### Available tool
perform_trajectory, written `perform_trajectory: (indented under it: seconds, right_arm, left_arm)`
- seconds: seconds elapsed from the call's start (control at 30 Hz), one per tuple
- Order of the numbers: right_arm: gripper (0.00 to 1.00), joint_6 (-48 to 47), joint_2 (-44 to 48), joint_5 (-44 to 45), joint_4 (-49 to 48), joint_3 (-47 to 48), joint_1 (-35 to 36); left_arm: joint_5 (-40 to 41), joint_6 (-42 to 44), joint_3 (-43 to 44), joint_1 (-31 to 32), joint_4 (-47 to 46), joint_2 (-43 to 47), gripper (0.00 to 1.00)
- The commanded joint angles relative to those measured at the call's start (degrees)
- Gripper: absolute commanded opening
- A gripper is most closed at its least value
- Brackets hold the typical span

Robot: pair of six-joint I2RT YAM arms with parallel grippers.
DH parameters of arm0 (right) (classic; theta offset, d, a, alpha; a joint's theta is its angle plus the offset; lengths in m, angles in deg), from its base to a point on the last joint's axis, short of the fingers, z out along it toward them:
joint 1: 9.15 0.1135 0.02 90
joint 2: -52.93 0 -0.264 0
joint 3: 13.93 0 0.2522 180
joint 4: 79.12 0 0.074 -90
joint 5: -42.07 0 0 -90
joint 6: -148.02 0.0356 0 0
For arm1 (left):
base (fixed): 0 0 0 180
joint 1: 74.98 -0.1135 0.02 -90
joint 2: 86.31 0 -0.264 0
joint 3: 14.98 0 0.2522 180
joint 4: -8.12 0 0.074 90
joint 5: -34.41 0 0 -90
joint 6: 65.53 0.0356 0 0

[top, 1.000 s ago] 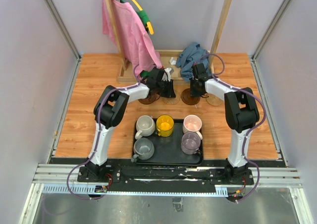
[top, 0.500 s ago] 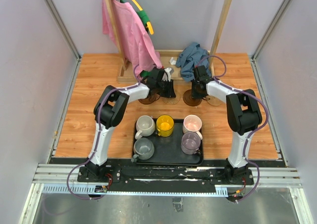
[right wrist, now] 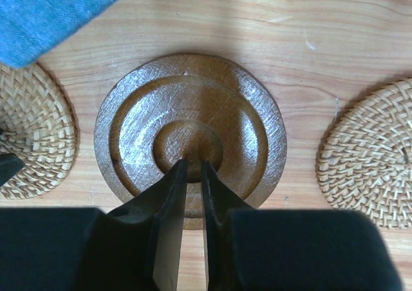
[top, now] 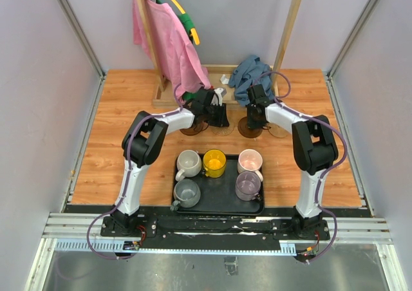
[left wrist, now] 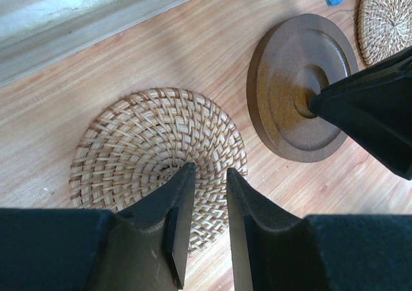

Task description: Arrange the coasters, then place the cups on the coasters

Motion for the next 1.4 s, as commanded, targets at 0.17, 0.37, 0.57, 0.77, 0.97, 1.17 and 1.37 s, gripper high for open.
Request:
perform_trajectory:
  seconds: [0.17,0.37,0.57,0.77,0.97,1.17,1.37]
  right_arm:
    - [0.2,-3.2,2.0,3.3,5.2,7.7,0.9]
    - [0.22,-3.8,6.2,4.0,5.0,7.6,2.1]
    - [0.23,-3.2,9.4,4.2,5.0,4.3,3.1]
    - [0.2,-2.8,14.7,6.1,5.4,-0.2,3.7]
    - [0.19,-2.9,20.1,10.1,5.3,-3.7,3.7]
    - [0.18,-2.3,22.9,11.5,4.4,-5.7,3.6]
    - [0.19,-2.4,24.4,12.0,3.6,-6.4,3.6]
  left_arm:
    - [7.0,3.9,2.8,0.6,1.6,4.9,0.48]
    - [8.6,4.7,0.6,0.6,1.5,9.6,0.48]
    - [7.8,3.0,-4.5,0.6,-1.4,11.5,0.48]
    - [6.4,2.9,-3.1,0.6,-0.6,7.3,0.36]
    - [7.0,3.5,-2.4,0.6,-0.3,5.0,0.3]
    - [6.1,3.1,-2.1,0.6,0.2,2.3,0.27]
    - [5.4,2.7,-3.1,0.7,0.5,1.5,0.26]
